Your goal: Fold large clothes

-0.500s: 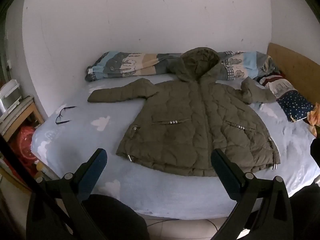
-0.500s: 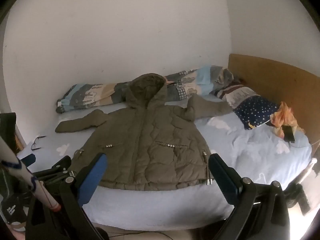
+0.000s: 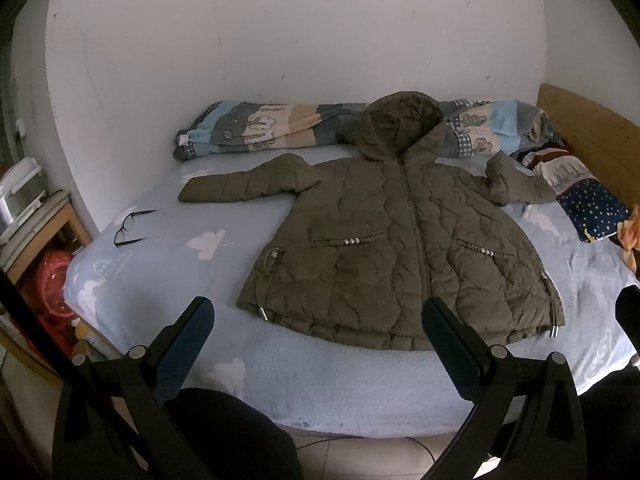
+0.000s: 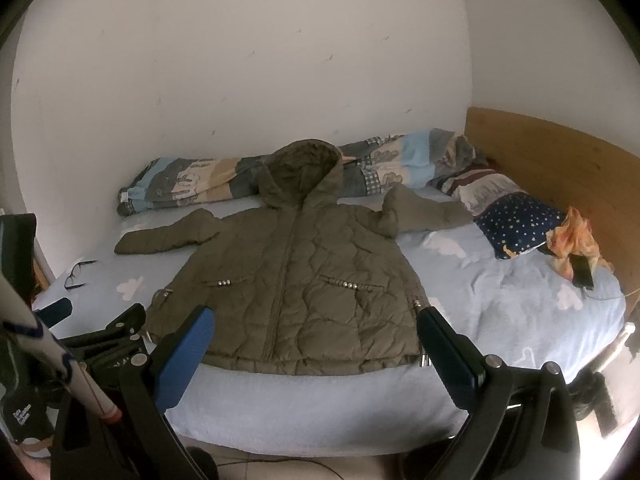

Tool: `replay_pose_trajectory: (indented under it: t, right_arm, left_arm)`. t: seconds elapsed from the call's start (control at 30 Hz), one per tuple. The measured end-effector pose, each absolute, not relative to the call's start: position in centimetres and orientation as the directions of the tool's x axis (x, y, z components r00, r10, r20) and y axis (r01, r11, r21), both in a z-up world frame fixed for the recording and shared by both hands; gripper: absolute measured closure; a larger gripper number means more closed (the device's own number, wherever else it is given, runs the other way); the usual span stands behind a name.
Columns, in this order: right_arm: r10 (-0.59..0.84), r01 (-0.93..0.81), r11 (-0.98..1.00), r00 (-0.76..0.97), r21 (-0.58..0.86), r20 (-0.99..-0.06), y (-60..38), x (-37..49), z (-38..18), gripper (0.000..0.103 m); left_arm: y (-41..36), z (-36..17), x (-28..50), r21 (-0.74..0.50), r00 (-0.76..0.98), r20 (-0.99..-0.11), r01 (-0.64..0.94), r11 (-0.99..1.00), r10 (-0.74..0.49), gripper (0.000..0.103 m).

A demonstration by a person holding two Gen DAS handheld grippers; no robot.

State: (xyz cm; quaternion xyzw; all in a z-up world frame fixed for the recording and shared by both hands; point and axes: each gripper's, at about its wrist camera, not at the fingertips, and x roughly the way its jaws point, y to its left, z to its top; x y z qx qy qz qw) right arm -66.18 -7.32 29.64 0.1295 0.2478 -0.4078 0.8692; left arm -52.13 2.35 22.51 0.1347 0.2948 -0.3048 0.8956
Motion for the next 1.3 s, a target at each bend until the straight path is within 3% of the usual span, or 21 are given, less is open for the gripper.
replay_pose_trajectory:
  t: [0.4,0.53,1.3]
  right_arm:
    - [-0.611,0.771,0.637,0.519,0.018,-0.598,-7.8,-65.8,29.4,0.001]
    - [-0.642,0.780,0.625,0.525,0.015,-0.559,-8.1,-66.0,28.7,0.001]
    - [-0.613,0.775,0.630,0.534,0.047,-0.582,-9.0,-66.9,28.5,0.001]
  left_arm:
    - [2.7,22.1,-51.9,0.074,0.630,-0.625,0.635,0.769,-0.460,0.000]
    - [2.8,22.1,-51.7,0.071,0.628,-0.625,0.637,0.767,-0.463,0.000]
    - [2.0,22.1,-52.7,0.123,0.642,-0.637,0.631,0.766,-0.426,0.000]
